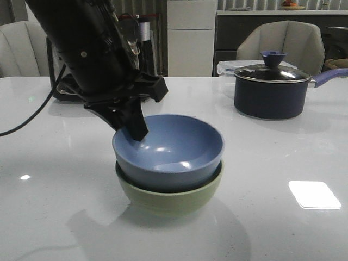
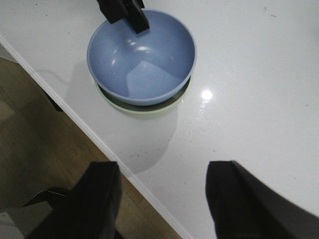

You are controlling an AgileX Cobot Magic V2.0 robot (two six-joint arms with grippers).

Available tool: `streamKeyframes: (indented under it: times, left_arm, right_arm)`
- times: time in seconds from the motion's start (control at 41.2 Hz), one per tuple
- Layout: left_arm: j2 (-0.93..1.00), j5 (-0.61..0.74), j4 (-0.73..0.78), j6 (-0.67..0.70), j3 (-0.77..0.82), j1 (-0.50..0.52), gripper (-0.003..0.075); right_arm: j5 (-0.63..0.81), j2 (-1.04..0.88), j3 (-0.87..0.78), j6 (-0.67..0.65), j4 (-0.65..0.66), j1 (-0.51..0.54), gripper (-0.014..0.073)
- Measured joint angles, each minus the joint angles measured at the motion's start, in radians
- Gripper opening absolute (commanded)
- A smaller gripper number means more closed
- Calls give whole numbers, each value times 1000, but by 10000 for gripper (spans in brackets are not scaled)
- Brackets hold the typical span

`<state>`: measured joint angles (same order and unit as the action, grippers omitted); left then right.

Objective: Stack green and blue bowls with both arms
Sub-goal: 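Open the left gripper and withdraw it upward from the bowls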

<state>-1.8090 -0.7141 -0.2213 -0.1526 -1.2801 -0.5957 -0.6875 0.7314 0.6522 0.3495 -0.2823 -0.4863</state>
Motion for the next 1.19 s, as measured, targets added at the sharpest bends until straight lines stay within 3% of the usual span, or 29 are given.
streamKeyframes:
  times: [0.146,0.34,0.388,0.606,0.825,1.188]
  left_arm:
    - [-34,11,-2,0,0,0,141]
    - [-38,23,-7,0,0,0,412]
    - [-38,23,-7,0,0,0,447]
    - [10,-8,5,0,-2,0,422]
    - [216,-66,65,0,5,-2,421]
    - [649,-90,80,-59,223,-2,421]
  right_arm:
    - [0,0,0,0,0,0,490]
    - [0,0,0,0,0,0,490]
    - [0,0,0,0,0,0,490]
    - [0,0,0,0,0,0,490]
    - [0,0,0,0,0,0,490]
    - [0,0,0,0,0,0,490]
